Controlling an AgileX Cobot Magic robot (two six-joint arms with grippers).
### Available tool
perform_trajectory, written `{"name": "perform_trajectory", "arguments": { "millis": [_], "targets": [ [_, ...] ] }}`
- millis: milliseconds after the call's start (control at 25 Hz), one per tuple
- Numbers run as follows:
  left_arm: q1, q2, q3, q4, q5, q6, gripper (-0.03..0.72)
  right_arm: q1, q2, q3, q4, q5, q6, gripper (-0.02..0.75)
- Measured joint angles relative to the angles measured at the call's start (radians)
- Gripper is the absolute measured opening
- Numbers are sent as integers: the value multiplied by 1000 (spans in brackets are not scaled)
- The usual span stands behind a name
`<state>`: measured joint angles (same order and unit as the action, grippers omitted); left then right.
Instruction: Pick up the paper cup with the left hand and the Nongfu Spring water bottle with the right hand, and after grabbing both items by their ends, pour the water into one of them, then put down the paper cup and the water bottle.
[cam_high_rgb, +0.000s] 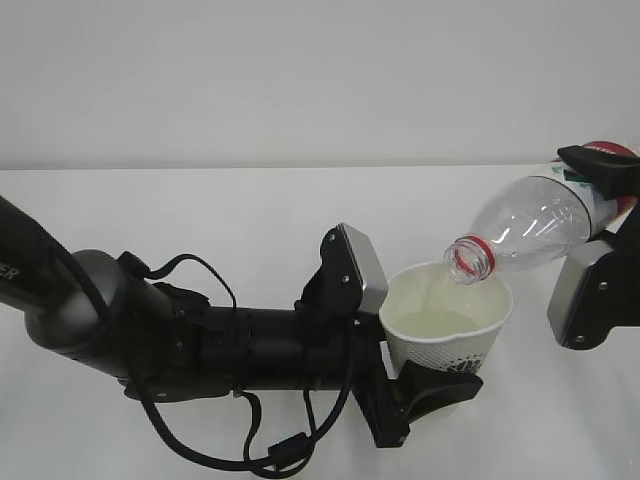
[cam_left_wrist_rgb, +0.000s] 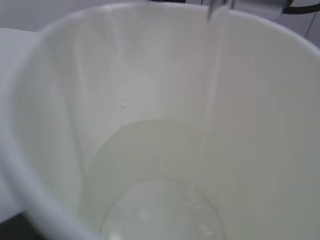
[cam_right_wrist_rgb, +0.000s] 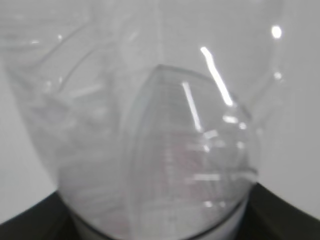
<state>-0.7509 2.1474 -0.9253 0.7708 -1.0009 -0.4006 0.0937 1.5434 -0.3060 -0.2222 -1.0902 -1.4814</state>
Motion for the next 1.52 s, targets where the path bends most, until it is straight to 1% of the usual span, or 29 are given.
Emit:
{"name": "perform_trajectory", "arguments": {
  "millis": [1520],
  "targets": [
    [0, 0, 0, -2, 2, 0, 528, 0, 0, 0, 14, -11, -25, 469]
  ]
}}
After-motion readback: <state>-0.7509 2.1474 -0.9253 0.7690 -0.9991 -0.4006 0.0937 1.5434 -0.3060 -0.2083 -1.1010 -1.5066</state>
